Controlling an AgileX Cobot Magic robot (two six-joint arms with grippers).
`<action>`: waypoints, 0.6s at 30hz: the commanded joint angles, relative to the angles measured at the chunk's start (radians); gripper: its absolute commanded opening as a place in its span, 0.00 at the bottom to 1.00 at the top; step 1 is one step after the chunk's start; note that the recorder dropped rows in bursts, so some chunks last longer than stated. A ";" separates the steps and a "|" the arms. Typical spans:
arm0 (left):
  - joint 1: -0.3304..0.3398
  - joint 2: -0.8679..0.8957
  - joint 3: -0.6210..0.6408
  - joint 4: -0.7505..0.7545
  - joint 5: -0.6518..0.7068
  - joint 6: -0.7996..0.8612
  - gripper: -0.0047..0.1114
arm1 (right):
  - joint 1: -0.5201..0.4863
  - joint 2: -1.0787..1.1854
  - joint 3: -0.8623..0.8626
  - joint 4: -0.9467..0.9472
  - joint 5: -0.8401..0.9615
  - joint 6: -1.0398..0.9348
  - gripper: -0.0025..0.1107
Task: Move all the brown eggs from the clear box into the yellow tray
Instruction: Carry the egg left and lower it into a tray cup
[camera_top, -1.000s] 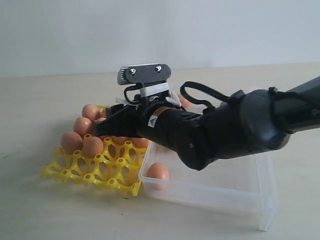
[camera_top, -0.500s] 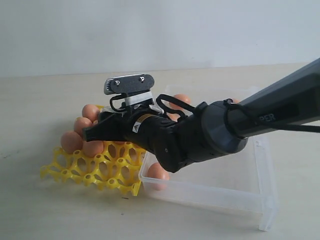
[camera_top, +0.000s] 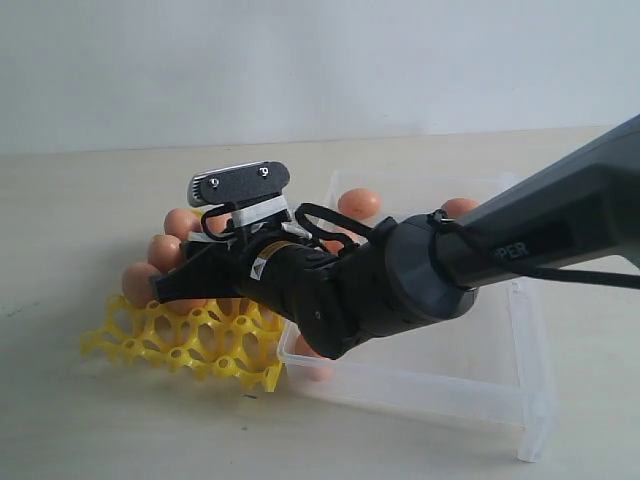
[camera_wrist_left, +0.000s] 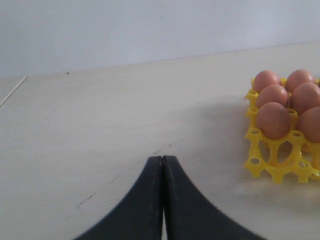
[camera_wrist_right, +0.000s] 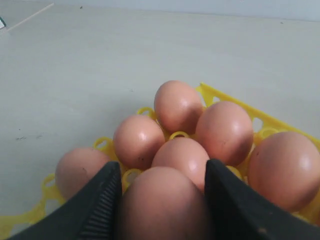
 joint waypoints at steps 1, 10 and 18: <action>0.001 -0.006 -0.004 -0.007 -0.014 -0.004 0.04 | 0.002 0.002 -0.007 -0.006 -0.011 -0.013 0.02; 0.001 -0.006 -0.004 -0.007 -0.014 -0.004 0.04 | 0.002 0.044 -0.007 -0.004 -0.011 -0.013 0.02; 0.001 -0.006 -0.004 -0.007 -0.014 -0.004 0.04 | 0.002 0.050 -0.007 -0.001 -0.011 -0.013 0.02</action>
